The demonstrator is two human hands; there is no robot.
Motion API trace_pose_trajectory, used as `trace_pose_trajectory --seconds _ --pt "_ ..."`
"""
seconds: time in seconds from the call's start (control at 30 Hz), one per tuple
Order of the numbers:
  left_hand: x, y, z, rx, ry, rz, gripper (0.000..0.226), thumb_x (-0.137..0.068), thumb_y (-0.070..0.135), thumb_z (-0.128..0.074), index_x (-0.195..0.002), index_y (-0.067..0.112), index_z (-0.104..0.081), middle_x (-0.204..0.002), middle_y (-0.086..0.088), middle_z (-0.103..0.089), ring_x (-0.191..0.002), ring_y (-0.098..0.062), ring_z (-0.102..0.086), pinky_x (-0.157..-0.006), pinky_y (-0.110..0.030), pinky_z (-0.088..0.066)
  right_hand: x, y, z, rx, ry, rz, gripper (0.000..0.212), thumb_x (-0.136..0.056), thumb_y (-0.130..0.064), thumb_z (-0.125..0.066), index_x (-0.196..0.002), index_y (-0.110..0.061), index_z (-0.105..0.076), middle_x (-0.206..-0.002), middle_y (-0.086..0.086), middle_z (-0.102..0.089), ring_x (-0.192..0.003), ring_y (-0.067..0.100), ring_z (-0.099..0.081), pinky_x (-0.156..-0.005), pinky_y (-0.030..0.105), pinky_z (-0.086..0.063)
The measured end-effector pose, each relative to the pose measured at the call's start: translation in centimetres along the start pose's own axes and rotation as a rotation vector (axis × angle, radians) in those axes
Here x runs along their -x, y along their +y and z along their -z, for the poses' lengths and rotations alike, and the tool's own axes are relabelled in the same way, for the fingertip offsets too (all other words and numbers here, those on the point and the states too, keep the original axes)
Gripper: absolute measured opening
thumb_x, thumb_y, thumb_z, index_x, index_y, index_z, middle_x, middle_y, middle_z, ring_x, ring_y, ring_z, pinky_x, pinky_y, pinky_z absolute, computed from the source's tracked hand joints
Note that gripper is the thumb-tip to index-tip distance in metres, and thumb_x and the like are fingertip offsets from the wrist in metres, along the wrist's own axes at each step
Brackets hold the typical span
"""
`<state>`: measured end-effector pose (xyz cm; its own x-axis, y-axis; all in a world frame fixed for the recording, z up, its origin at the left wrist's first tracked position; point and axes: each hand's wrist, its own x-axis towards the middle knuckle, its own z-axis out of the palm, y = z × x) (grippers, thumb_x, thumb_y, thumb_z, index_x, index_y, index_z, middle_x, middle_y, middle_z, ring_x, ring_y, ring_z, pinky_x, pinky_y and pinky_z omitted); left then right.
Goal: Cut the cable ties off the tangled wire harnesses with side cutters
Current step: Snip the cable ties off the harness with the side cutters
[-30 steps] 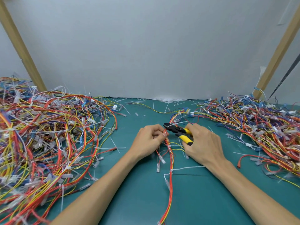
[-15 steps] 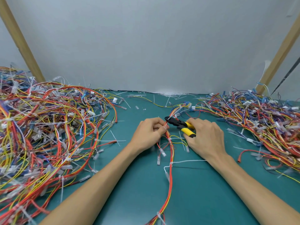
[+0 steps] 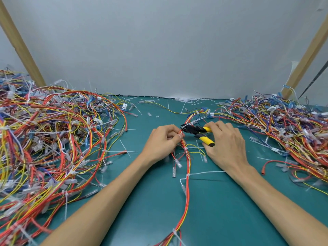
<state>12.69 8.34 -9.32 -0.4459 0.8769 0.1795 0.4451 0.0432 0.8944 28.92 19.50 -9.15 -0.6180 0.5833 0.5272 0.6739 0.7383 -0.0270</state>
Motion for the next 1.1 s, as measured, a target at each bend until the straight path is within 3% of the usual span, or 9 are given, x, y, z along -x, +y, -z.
trace_pose_trajectory --seconds 0.27,0.4,0.5,0.63,0.73,0.83,0.97,1.1 --pt "-0.1 0.1 0.0 -0.012 -0.001 0.009 0.012 -0.093 0.016 -0.061 -0.089 0.007 -0.068 -0.078 -0.004 -0.075 -0.047 0.000 -0.051 -0.058 -0.023 -0.040 0.0 -0.1 0.6 -0.032 -0.001 -0.021 0.022 -0.070 -0.027 -0.072 -0.088 -0.021 -0.061 -0.071 -0.004 -0.057 -0.067 0.025 -0.050 -0.059 0.029 -0.029" --pt "0.0 0.1 0.0 0.033 0.008 0.007 0.012 -0.093 0.019 -0.062 -0.087 0.011 -0.068 -0.072 0.002 -0.073 -0.048 -0.006 -0.050 -0.055 -0.020 -0.040 0.1 -0.1 0.7 -0.073 -0.010 -0.051 0.020 -0.070 -0.026 -0.070 -0.086 -0.022 -0.059 -0.071 -0.005 -0.055 -0.067 0.025 -0.050 -0.059 0.028 -0.026" --pt "0.2 0.3 0.2 0.106 -0.013 0.000 0.016 -0.094 0.023 -0.061 -0.084 0.014 -0.068 -0.064 0.008 -0.067 -0.048 0.001 -0.048 -0.053 -0.014 -0.036 0.2 -0.2 0.7 -0.122 0.047 -0.062 0.023 -0.072 -0.026 -0.071 -0.088 -0.019 -0.057 -0.072 -0.004 -0.051 -0.070 0.028 -0.051 -0.060 0.029 -0.027" --pt "0.2 0.8 0.7 0.176 -0.092 0.004 0.026 -0.096 0.022 -0.059 -0.070 0.021 -0.062 -0.060 0.011 -0.052 -0.059 -0.006 -0.045 -0.060 -0.021 -0.035 0.2 -0.3 0.8 -0.146 0.085 -0.059 0.023 -0.078 -0.030 -0.068 -0.092 -0.018 -0.054 -0.077 -0.006 -0.046 -0.072 0.026 -0.049 -0.060 0.029 -0.027" --pt "-0.1 1.6 0.7 0.462 -0.186 0.095 0.024 -0.098 0.010 -0.053 -0.075 0.014 -0.058 -0.074 0.001 -0.061 -0.072 -0.016 -0.062 -0.068 -0.023 -0.053 0.2 -0.4 0.8 -0.153 0.101 -0.041 0.024 -0.078 -0.031 -0.065 -0.092 -0.017 -0.051 -0.079 -0.003 -0.047 -0.072 0.026 -0.049 -0.061 0.029 -0.027" --pt "-0.1 2.2 0.6 0.764 -0.321 0.238 0.018 -0.100 0.008 -0.046 -0.084 0.009 -0.053 -0.084 -0.009 -0.068 -0.074 -0.024 -0.071 -0.067 -0.028 -0.058 0.0 -0.4 0.7 -0.154 0.083 -0.025 0.026 -0.078 -0.031 -0.065 -0.094 -0.015 -0.051 -0.081 0.001 -0.049 -0.074 0.028 -0.050 -0.062 0.029 -0.029" --pt "-0.4 1.4 1.2 0.582 -0.278 0.212 0.023 -0.103 0.022 -0.041 -0.086 0.014 -0.055 -0.062 0.002 -0.054 -0.044 -0.011 -0.045 -0.045 -0.018 -0.039 0.0 -0.4 0.5 -0.138 0.043 -0.020 0.038 -0.076 -0.031 -0.071 -0.105 -0.013 -0.055 -0.084 0.003 -0.051 -0.078 0.030 -0.053 -0.063 0.034 -0.039" --pt "-0.8 0.0 1.8 0.338 -0.099 0.079 0.032 -0.104 0.020 -0.041 -0.080 0.014 -0.061 -0.051 0.009 -0.034 -0.043 -0.008 -0.023 -0.044 -0.021 -0.020 0.0 -0.2 0.3 -0.058 0.020 0.008 0.044 -0.074 -0.036 -0.074 -0.107 -0.014 -0.056 -0.086 0.003 -0.054 -0.080 0.029 -0.051 -0.069 0.037 -0.041"
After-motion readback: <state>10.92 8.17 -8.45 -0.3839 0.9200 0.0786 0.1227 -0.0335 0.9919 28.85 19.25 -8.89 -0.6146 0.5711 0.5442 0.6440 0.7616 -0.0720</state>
